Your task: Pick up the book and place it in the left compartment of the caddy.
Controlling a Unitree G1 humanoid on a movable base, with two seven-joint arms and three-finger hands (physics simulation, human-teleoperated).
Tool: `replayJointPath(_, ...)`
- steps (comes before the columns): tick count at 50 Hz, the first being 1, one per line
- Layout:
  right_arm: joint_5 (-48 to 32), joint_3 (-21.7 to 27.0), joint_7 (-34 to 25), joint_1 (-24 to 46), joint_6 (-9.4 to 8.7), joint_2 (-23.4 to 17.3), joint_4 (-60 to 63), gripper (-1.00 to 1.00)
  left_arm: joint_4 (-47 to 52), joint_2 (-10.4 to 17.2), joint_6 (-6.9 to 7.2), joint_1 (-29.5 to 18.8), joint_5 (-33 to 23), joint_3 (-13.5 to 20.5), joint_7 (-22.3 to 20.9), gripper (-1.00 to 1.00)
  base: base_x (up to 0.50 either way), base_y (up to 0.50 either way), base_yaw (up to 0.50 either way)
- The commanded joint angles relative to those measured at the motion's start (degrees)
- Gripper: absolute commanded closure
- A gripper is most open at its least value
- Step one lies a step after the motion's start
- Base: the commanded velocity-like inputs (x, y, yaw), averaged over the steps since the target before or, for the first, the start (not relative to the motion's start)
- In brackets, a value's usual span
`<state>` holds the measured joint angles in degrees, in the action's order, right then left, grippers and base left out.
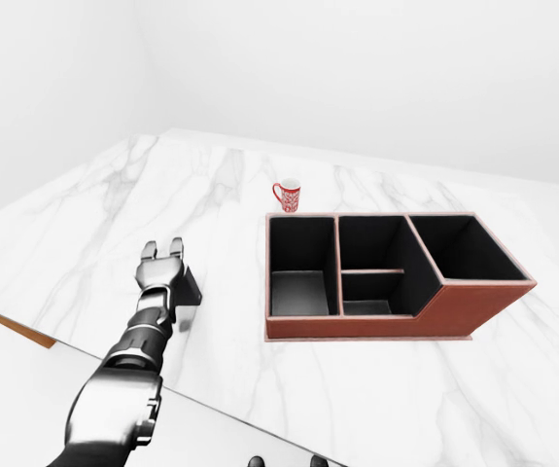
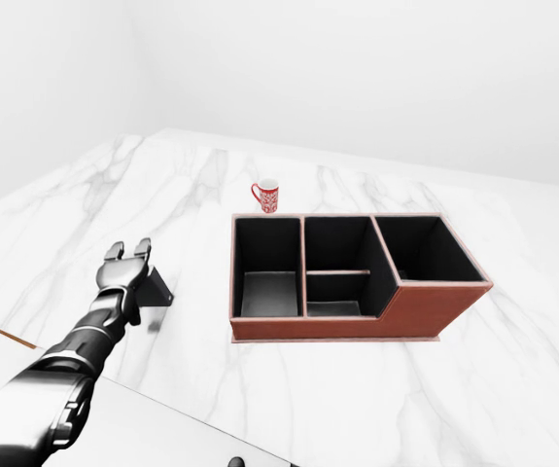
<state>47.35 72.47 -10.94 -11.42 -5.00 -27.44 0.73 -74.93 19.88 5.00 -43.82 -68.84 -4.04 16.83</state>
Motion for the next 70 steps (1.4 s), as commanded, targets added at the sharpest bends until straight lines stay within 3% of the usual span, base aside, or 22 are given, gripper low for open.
replayJointPath(1,0.13,0.21,0.23,-0.08,0.00,-0.12,0.42,-1.00,-1.75,-0.45,0.00,-0.05,0.63,-0.11,-0.73,-1.00,0.00,0.00,0.00)
replayJointPath(25,-0.31,-0.29,-0.01,0.12,0.00,-0.01,-0.12,-1.00,-2.96,-0.54,0.00,1.91,1.02,0.14,-3.39,-1.00,0.00,0.00,0.00)
replayJointPath(27,-0.32,-0.28,-0.10,0.12,0.00,-0.04,-0.23,-1.00,-2.97,-0.46,0.00,1.94,1.08,0.22,-3.55,-0.77,0.00,0.00,0.00)
replayJointPath(29,-0.44,-0.42,-0.17,0.21,0.00,-0.04,-0.48,-1.00,-2.96,-0.39,0.00,2.11,0.90,0.12,-3.30,0.95,0.00,0.00,0.00)
replayJointPath(46,-0.67,-0.40,-0.63,0.03,0.00,0.39,-0.34,-1.00,-3.63,-0.72,0.00,4.51,-0.12,-0.51,-4.14,1.00,0.00,0.00,0.00)
replayJointPath(57,-0.77,-0.35,-0.54,-0.09,0.00,0.46,-0.02,-1.00,-3.55,-0.24,0.00,4.62,-1.27,-0.34,-2.27,1.00,0.00,0.00,0.00)
replayJointPath(59,-0.77,-0.30,-0.54,-0.09,0.00,0.39,-0.08,-1.00,-3.41,-0.06,0.00,4.67,-1.41,-0.34,-0.64,1.00,0.00,0.00,0.00)
replayJointPath(61,-0.85,-0.47,-0.59,0.16,0.00,0.15,-0.43,-1.00,-2.80,0.00,0.00,4.84,-0.79,0.19,4.19,1.00,0.00,0.00,0.00)
replayJointPath(64,-0.96,-0.64,-0.66,0.13,0.00,0.33,-0.37,-1.00,-2.50,0.04,0.00,4.70,0.71,0.85,6.10,1.00,0.00,0.00,0.00)
replayJointPath(66,-0.58,-0.25,-0.70,-0.12,0.00,0.27,0.10,-1.00,-1.54,0.32,0.00,4.76,0.77,0.37,10.81,1.00,0.00,0.00,0.00)
replayJointPath(69,-0.59,-0.20,-0.72,-0.11,0.00,0.29,0.13,-1.00,-1.66,0.34,0.00,4.67,0.87,0.20,10.97,1.00,0.00,0.00,0.00)
replayJointPath(70,-0.52,-0.18,-0.91,-0.11,0.00,0.37,0.24,-1.00,0.90,0.78,0.00,5.52,0.05,-0.62,13.17,1.00,0.00,0.00,0.00)
